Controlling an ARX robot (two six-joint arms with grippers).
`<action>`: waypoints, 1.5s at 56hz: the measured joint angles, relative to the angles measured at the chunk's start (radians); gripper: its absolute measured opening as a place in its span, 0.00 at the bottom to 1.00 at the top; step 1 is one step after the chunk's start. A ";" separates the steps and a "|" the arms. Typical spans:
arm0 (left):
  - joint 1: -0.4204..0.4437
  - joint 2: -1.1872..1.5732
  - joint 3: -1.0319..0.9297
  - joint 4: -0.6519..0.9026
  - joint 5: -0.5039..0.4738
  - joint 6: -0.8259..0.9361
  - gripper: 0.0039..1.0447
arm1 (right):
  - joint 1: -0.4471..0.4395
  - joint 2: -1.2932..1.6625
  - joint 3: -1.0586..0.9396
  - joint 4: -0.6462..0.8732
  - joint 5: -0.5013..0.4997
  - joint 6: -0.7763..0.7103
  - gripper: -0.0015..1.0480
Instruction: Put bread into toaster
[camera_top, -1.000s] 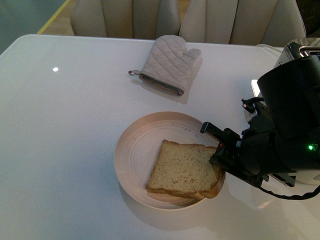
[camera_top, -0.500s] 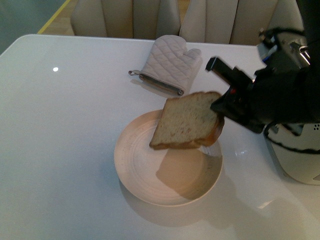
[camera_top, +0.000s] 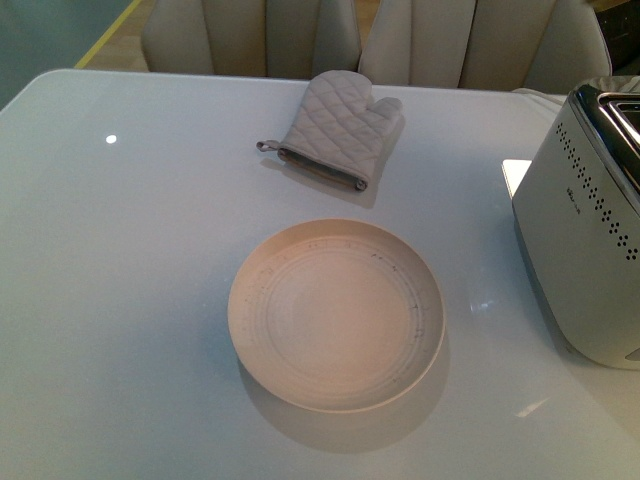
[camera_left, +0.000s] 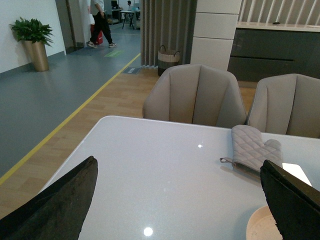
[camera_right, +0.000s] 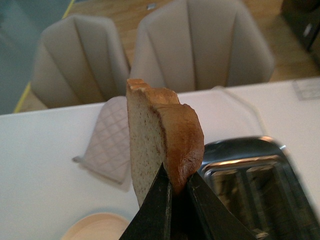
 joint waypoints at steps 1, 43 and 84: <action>0.000 0.000 0.000 0.000 0.000 0.000 0.93 | -0.008 0.000 0.009 -0.016 0.003 -0.027 0.03; 0.000 0.000 0.000 0.000 0.000 0.000 0.93 | -0.108 0.098 -0.014 -0.159 0.087 -0.282 0.03; 0.000 0.000 0.000 0.000 0.000 0.000 0.93 | -0.079 0.206 0.047 -0.290 0.124 -0.319 0.03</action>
